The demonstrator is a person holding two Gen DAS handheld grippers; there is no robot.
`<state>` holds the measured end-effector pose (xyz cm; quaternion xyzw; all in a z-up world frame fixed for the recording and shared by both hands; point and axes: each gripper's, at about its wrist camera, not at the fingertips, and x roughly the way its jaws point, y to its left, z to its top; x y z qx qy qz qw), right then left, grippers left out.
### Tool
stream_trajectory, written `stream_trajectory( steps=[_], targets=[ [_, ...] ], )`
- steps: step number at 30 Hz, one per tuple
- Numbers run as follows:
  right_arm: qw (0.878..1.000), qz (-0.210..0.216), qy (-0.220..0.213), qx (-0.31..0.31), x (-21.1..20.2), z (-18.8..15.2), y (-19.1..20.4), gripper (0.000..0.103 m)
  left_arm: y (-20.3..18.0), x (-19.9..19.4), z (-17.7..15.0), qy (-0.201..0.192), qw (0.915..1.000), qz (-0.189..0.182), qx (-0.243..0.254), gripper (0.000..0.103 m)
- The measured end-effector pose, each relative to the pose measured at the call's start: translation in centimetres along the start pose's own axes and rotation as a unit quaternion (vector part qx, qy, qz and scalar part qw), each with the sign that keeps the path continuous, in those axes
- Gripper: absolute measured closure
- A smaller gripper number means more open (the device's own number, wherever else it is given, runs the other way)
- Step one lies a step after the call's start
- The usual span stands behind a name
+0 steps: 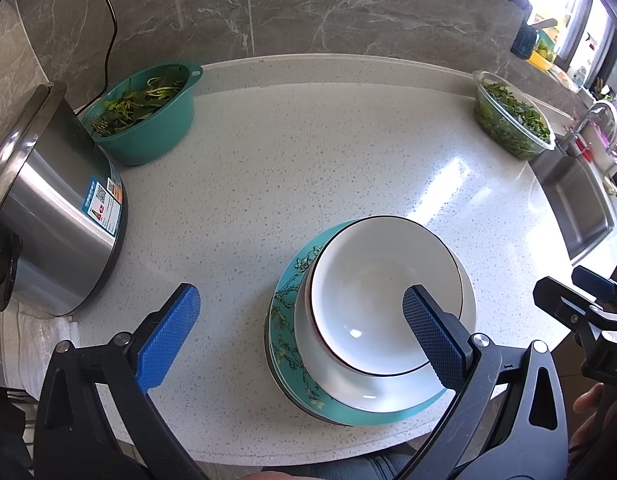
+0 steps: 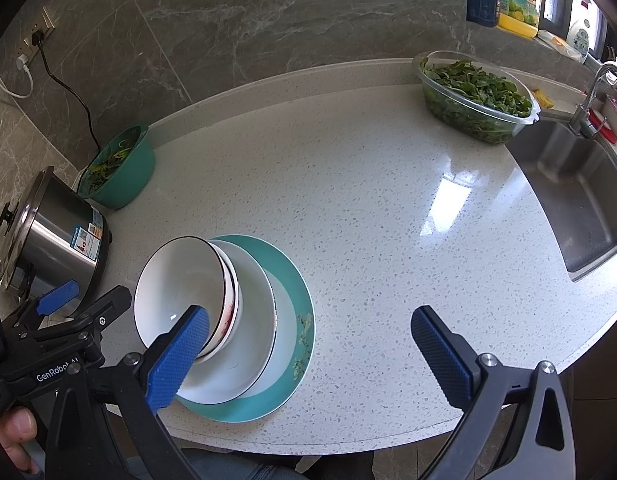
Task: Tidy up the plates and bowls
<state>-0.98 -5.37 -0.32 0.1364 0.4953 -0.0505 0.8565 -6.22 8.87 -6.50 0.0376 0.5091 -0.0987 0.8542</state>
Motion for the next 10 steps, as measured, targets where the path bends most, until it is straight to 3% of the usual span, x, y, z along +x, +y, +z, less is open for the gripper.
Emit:
stream_trajectory(
  steps=[10],
  targets=[
    [1.000,0.001,0.003,0.000,0.19,0.04,0.18,0.000,0.01,0.02,0.18,-0.001,1.0000,0.002,-0.003,0.000]
  ],
)
